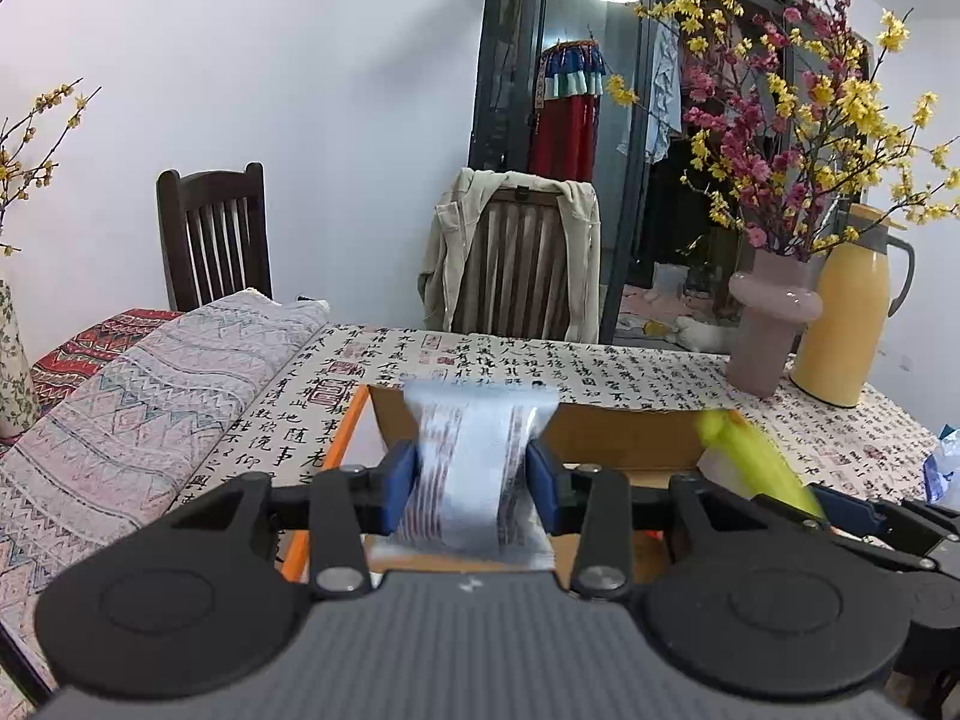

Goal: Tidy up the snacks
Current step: 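Carry both packets over the cardboard box and release them inside, then move both grippers back to the pile, right gripper toward a cookie packet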

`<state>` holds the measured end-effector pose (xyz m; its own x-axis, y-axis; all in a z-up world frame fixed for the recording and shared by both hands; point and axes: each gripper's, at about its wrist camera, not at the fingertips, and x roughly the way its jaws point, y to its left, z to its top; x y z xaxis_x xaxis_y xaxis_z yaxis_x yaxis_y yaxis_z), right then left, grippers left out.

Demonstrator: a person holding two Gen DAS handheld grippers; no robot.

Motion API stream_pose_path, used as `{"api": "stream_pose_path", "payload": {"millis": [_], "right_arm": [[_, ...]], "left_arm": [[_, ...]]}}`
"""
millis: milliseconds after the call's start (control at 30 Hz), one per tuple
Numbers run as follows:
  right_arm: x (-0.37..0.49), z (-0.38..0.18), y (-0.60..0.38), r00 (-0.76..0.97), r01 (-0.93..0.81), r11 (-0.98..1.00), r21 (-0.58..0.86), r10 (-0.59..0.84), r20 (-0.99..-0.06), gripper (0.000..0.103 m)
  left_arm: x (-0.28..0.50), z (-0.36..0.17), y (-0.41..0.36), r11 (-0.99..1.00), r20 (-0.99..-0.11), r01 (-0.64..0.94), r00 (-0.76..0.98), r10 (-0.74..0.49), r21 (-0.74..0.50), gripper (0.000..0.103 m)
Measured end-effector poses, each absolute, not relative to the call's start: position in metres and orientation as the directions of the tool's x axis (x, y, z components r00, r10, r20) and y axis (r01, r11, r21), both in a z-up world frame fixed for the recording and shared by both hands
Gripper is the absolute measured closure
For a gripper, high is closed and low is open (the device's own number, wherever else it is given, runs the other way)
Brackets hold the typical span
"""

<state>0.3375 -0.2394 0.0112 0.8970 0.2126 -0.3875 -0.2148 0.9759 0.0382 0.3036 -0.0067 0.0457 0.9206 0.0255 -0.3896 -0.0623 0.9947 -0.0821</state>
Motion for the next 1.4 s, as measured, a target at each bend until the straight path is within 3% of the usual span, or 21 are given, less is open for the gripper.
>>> {"api": "stream_pose_path", "payload": {"millis": [33, 67, 100, 133, 167, 200, 233, 767, 1100, 1400], "right_arm": [[0.336, 0.012, -0.239, 0.899, -0.215, 0.976, 0.039, 0.213, -0.384, 0.063], [0.335, 0.012, -0.240, 0.898, -0.216, 0.975, 0.044, 0.216, -0.382, 0.050], [0.334, 0.012, -0.242, 0.900, -0.214, 0.975, 0.053, 0.218, -0.377, 0.032], [0.333, 0.013, -0.243, 0.903, -0.209, 0.976, 0.056, 0.215, -0.371, 0.023], [0.331, 0.014, -0.244, 0.908, -0.203, 0.977, 0.059, 0.210, -0.362, 0.007], [0.329, 0.015, -0.246, 0.913, -0.197, 0.978, 0.067, 0.208, -0.351, 0.000], [0.328, 0.016, -0.248, 0.916, -0.195, 0.978, 0.076, 0.209, -0.342, 0.000], [0.323, 0.017, -0.253, 0.921, -0.192, 0.976, 0.099, 0.215, -0.326, 0.000], [0.288, 0.046, -0.251, 0.946, -0.212, 0.976, 0.041, 0.216, -0.241, 0.000], [0.250, 0.046, -0.255, 0.946, -0.205, 0.979, 0.023, 0.204, -0.254, 0.000]], "left_arm": [[0.301, 0.047, -0.007, 0.995, -0.384, -0.059, 0.923, 0.023, -0.084, 0.054], [0.300, 0.048, -0.006, 0.994, -0.378, -0.060, 0.926, 0.023, -0.087, 0.049], [0.299, 0.049, -0.006, 0.994, -0.370, -0.062, 0.929, 0.024, -0.089, 0.034], [0.297, 0.049, -0.006, 0.994, -0.361, -0.066, 0.932, 0.029, -0.090, 0.020], [0.293, 0.050, -0.006, 0.993, -0.347, -0.073, 0.937, 0.038, -0.089, 0.015], [0.290, 0.050, -0.006, 0.993, -0.336, -0.079, 0.941, 0.045, -0.090, 0.006], [0.287, 0.051, -0.005, 0.992, -0.323, -0.084, 0.945, 0.050, -0.093, 0.000], [0.280, 0.056, -0.005, 0.990, -0.299, -0.091, 0.953, 0.054, -0.112, 0.000], [0.253, 0.079, -0.007, 0.990, -0.241, -0.088, 0.969, 0.060, -0.108, 0.000], [0.218, 0.079, 0.005, 0.990, -0.242, -0.102, 0.967, 0.076, -0.098, 0.000]]}}
